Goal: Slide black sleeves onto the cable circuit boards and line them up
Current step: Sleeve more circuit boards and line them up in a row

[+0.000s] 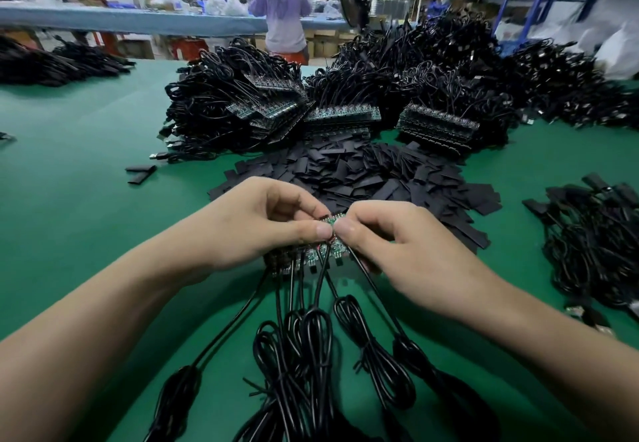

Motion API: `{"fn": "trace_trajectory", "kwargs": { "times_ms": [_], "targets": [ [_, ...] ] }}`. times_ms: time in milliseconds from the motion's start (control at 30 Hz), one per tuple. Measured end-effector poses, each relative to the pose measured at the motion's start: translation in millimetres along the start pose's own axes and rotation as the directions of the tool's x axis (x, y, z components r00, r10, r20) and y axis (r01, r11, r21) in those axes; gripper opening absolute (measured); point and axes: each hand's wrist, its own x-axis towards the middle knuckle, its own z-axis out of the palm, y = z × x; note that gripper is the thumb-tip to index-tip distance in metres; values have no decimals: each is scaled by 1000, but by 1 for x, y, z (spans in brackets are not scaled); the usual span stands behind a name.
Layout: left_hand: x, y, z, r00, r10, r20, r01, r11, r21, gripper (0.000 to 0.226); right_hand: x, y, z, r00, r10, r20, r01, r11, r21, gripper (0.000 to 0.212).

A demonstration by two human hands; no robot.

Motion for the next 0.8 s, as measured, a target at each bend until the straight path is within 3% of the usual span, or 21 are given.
{"fn": "trace_trajectory", "kwargs": {
  "times_ms": [167,400,500,600,733,800],
  "targets": [
    [0,-1,0,998,39,56,-39,999,1,20,1,7,5,991,66,113,-97,950,298,39],
    [2,-7,-5,995,73,73,-65,992,-105,12,0,4,9,961,112,253,-258,694,673,36],
    [1,-3,-21,996,43,76,-38,997,-65,12,0,6,-7,955,183,234,-296,662,689,38],
    [0,-1,-41,1000,-9,6,9,996,93,20,-2,9,-35,953,270,135,-282,637,718,35],
    [4,6,-48,993,-94,69,63,931,360,25,-5,20,-56,932,363,8,-305,771,560,36],
    [12,13,-44,996,-79,51,36,823,567,35,-8,27,-52,926,377,-38,-316,825,468,38]
  ]
}}
